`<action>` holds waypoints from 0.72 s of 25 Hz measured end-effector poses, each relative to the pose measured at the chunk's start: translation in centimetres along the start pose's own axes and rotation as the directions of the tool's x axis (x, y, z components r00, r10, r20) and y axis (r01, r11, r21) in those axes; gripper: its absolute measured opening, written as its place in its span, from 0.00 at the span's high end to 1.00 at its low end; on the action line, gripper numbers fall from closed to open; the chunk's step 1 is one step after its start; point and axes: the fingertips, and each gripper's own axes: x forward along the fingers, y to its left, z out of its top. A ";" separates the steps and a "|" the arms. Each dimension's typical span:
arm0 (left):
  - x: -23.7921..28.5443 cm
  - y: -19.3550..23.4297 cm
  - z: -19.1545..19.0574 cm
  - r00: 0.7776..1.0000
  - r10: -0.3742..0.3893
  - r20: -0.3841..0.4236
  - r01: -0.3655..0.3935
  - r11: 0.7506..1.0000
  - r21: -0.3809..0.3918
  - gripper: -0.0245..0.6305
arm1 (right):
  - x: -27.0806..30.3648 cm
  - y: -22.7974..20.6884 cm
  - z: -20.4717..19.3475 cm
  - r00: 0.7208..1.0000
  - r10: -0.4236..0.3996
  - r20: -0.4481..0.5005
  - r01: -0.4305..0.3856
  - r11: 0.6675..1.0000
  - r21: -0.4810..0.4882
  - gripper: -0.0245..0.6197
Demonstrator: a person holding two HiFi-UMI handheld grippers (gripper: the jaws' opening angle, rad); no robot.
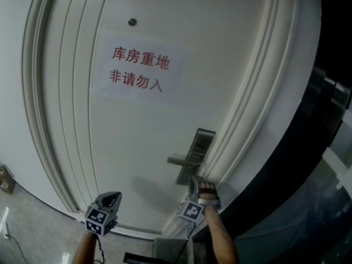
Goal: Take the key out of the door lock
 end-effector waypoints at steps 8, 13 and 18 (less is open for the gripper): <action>-1.0 -0.2 0.0 1.000 0.000 0.004 0.000 1.000 -0.001 0.95 | -0.8 0.2 -0.1 1.000 0.005 -0.013 -0.005 1.000 -0.010 0.93; -1.6 -0.2 0.0 1.000 0.005 0.005 -0.005 1.000 -0.002 0.95 | -2.1 0.4 0.5 1.000 0.011 0.001 -0.011 1.000 0.002 0.93; -2.2 -0.5 0.0 1.000 0.003 0.008 -0.003 1.000 0.003 0.95 | -3.6 0.2 0.6 1.000 -0.009 0.004 0.009 1.000 0.005 0.93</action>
